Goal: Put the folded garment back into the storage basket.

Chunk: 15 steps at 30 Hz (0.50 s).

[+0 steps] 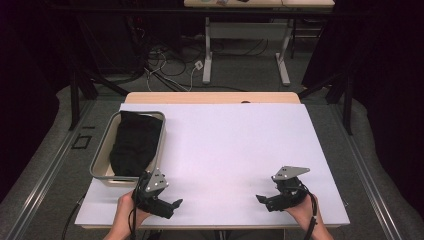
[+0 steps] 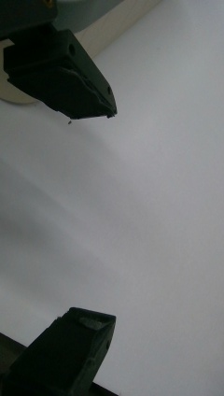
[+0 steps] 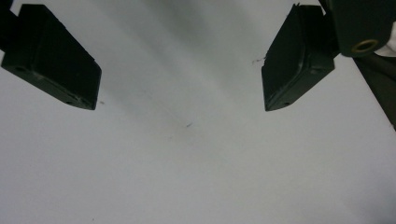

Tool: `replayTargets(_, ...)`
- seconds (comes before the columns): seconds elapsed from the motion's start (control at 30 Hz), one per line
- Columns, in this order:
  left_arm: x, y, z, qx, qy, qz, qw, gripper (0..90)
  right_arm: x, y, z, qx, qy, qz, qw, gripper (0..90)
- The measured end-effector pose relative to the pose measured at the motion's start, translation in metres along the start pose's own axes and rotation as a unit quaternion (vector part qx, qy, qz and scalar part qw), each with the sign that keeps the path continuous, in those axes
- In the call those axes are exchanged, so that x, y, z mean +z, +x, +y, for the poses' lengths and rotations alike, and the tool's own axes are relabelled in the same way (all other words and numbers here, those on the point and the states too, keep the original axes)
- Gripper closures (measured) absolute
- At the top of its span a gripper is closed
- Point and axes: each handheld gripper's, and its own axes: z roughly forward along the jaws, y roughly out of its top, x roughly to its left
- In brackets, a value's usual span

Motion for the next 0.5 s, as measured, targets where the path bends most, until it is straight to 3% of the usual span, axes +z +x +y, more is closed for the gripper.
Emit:
replayTargets(0.27, 0.001, -0.003, -0.010, -0.002, -0.002, -0.002, 1.0000, 1.7, -0.009, 0.001, -0.019, 0.010, 0.001, -0.011, 0.9999, 11.6)
replayTargets(0.5, 0.002, -0.002, -0.016, 0.003, -0.005, 0.001, 1.0000, 1.4, -0.015, 0.002, -0.034, -0.006, 0.009, -0.032, 0.9994, 11.3)
